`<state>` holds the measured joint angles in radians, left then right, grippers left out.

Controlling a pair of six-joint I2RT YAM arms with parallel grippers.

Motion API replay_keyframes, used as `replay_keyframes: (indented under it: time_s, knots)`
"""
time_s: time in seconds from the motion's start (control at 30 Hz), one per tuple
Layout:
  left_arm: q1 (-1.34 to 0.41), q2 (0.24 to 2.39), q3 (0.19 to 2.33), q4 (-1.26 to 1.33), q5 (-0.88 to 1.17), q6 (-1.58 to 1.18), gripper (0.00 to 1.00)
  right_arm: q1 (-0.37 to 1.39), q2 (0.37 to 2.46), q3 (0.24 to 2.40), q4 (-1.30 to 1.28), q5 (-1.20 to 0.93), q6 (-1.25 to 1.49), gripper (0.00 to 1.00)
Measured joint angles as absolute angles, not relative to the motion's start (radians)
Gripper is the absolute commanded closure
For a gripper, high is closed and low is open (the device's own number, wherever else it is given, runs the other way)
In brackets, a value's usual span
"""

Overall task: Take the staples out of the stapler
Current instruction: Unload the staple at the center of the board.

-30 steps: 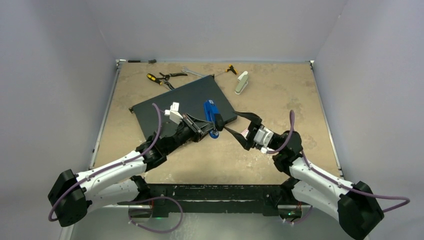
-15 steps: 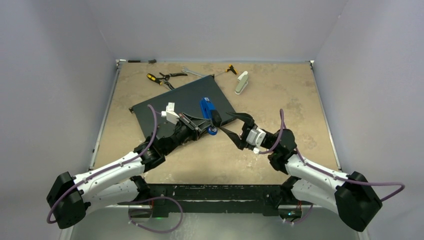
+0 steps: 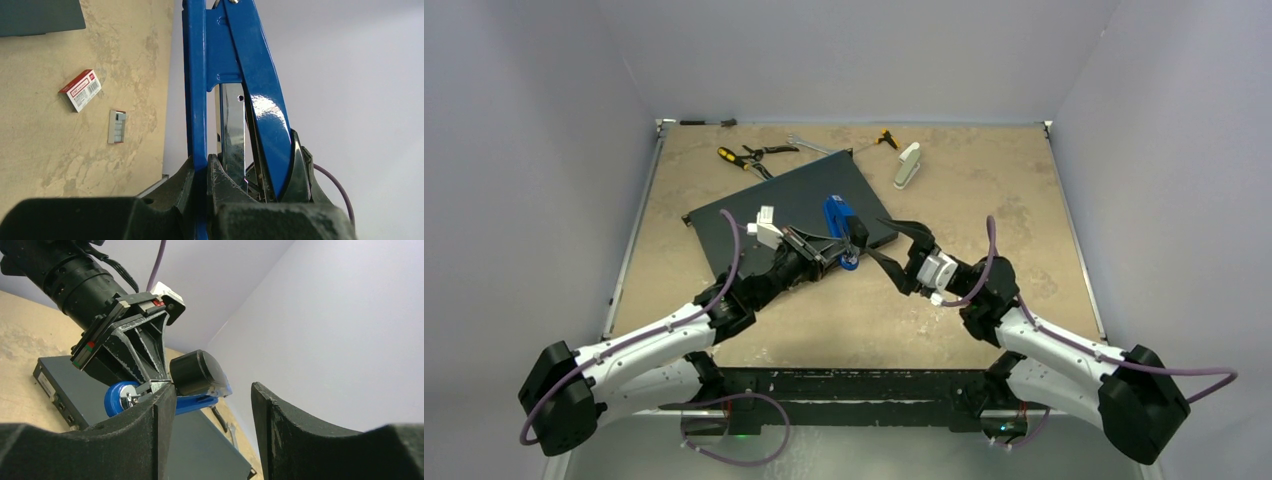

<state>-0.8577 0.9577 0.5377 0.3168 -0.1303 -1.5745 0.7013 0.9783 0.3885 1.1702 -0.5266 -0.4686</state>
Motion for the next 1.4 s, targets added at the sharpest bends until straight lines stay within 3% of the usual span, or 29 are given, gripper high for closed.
replay_keyframes:
  time_s: [0.73,1.4]
  knots:
    - [-0.827,0.993,0.450,0.398,0.005,-1.417,1.00,0.691,1.037,0.592,1.026,-0.418,-0.425,0.36]
    - [-0.863,1.035,0.485,0.363,0.210,-1.234,1.00,0.684,1.258,0.673,1.058,-0.353,-0.221,0.35]
